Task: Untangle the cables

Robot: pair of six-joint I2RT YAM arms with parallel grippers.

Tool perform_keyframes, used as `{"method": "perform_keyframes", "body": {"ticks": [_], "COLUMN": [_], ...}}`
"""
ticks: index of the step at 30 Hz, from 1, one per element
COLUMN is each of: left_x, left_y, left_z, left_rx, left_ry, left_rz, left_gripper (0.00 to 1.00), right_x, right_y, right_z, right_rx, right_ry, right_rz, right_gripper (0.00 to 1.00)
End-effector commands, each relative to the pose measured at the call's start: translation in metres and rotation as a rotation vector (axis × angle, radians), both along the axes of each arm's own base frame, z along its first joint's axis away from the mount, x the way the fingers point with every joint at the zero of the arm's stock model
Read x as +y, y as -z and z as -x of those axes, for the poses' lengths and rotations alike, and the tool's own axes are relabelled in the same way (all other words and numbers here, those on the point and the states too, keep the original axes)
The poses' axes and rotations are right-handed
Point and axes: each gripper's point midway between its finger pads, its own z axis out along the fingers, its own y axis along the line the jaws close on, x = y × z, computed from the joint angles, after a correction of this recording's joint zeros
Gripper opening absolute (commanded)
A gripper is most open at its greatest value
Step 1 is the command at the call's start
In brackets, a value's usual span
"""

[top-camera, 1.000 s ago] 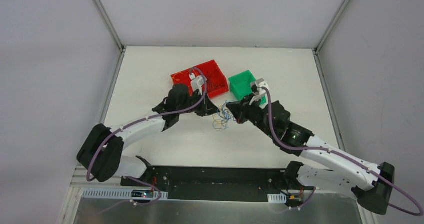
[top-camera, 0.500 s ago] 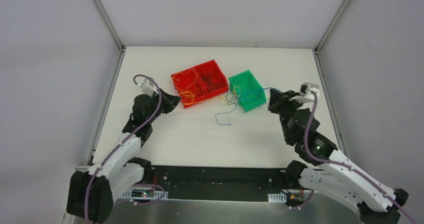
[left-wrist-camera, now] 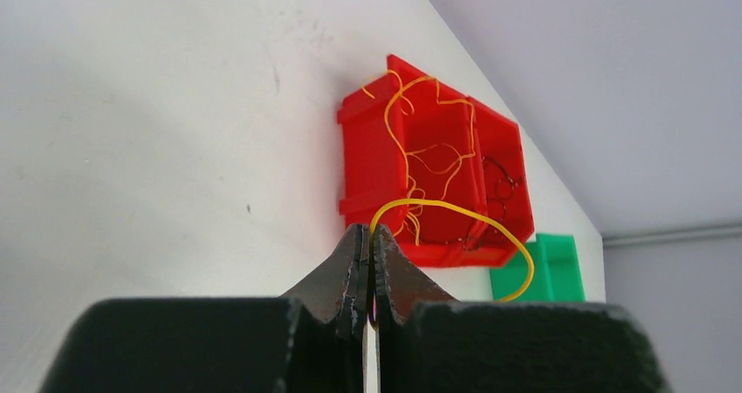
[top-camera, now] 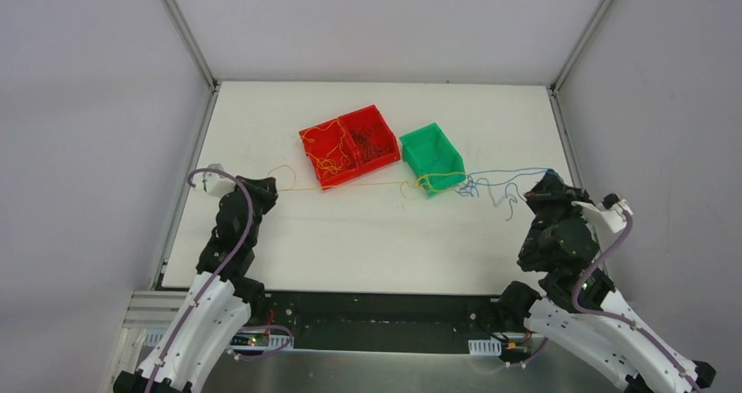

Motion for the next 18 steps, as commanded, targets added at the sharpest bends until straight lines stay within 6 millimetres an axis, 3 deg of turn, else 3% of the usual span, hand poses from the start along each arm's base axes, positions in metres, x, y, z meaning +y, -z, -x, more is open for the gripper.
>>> {"method": "perform_keyframes", "body": {"ticks": [1, 5, 10, 12, 14, 16, 18], "left_x": [0.044, 0.048, 0.057, 0.055, 0.046, 0.030, 0.012], "left_y": [0.017, 0.019, 0.021, 0.020, 0.014, 0.001, -0.009], "left_z": [0.017, 0.019, 0.024, 0.024, 0.020, 0.011, 0.002], "left_rx": [0.030, 0.038, 0.058, 0.052, 0.038, 0.002, -0.046], "left_ry": [-0.253, -0.283, -0.338, -0.330, -0.276, -0.177, -0.084], "left_rz": [0.028, 0.039, 0.048, 0.059, 0.060, 0.049, 0.066], "left_gripper": [0.00, 0.00, 0.00, 0.00, 0.00, 0.00, 0.00], "right_x": [-0.040, -0.022, -0.020, -0.025, -0.014, 0.014, 0.039], "right_y": [0.001, -0.001, -0.003, -0.001, 0.002, 0.000, 0.003], "right_z": [0.022, 0.010, 0.007, 0.011, 0.006, -0.007, -0.020], "right_rx": [-0.068, -0.052, -0.029, -0.042, -0.043, -0.043, 0.001], "right_ry": [0.215, 0.131, 0.141, 0.166, 0.086, -0.051, -0.143], "right_rz": [-0.167, -0.121, -0.093, -0.121, -0.111, -0.078, 0.015], "right_gripper": [0.00, 0.00, 0.00, 0.00, 0.00, 0.13, 0.49]}}
